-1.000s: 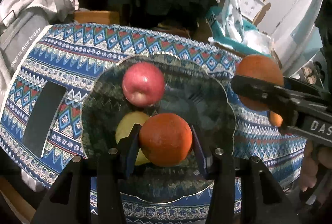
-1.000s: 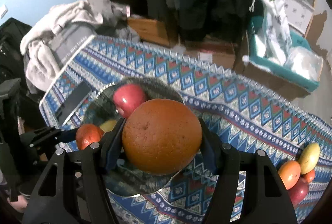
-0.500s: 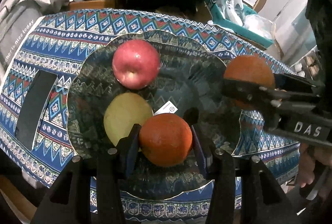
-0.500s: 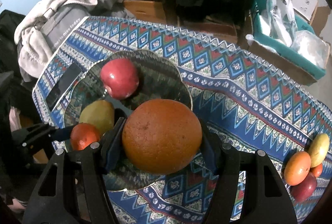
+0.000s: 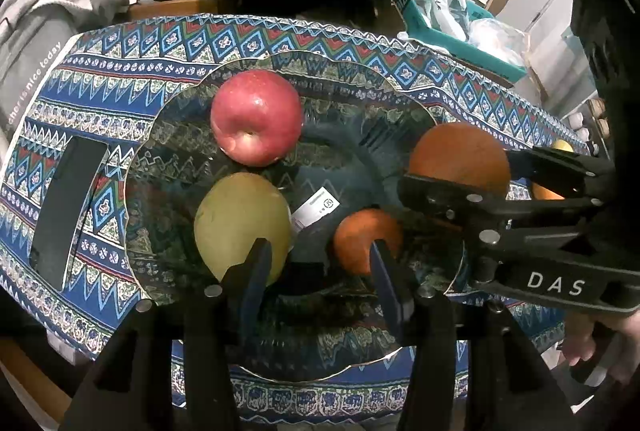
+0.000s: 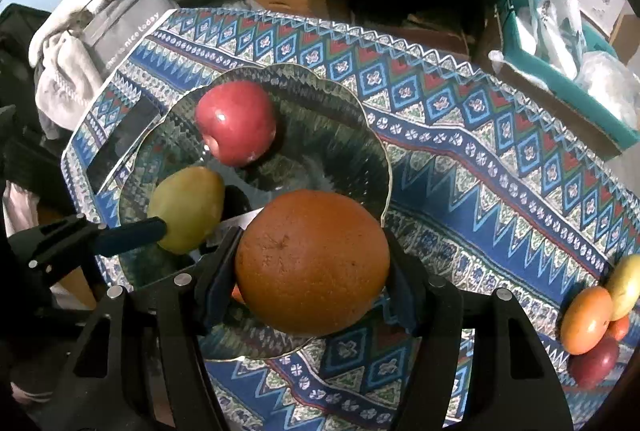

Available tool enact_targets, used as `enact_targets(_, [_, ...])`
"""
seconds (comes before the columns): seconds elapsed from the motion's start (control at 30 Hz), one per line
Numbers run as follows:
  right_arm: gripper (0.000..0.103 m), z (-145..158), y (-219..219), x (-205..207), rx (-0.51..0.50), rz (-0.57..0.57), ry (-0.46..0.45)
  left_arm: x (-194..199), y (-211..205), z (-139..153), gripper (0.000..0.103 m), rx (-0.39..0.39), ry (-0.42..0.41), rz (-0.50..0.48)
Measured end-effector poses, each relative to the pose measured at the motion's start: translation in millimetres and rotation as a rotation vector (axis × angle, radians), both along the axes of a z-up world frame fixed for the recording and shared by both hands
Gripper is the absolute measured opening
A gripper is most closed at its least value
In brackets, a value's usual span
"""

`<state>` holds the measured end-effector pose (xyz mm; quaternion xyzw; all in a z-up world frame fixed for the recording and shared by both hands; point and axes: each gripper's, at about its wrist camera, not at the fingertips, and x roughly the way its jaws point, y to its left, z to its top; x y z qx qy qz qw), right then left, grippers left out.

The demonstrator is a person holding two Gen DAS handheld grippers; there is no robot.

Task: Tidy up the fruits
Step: 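Withdraw both tools from the bowl toward the remaining fruit pile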

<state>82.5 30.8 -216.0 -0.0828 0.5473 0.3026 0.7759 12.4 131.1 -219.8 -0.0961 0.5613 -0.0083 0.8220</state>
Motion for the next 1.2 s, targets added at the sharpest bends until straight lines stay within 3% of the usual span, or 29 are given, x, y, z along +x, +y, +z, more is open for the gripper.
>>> enact_targets(0.3, [0.066, 15.0, -5.3, 1.9, 0.053, -0.018, -0.013, -0.6, 0.6, 1.3, 0.055, 0.003, -0.006, 0.005])
enact_targets(0.67, [0.066, 34.2, -22.1, 0.0, 0.050, -0.062, -0.061, 3.7, 3.2, 9.5, 0.055, -0.007, -0.019, 0.030])
enact_targets(1.2, [0.069, 67.9, -97.9, -6.6, 0.032, -0.203, -0.128, 17.8, -36.4, 37.0, 0.057, -0.024, -0.079, -0.033])
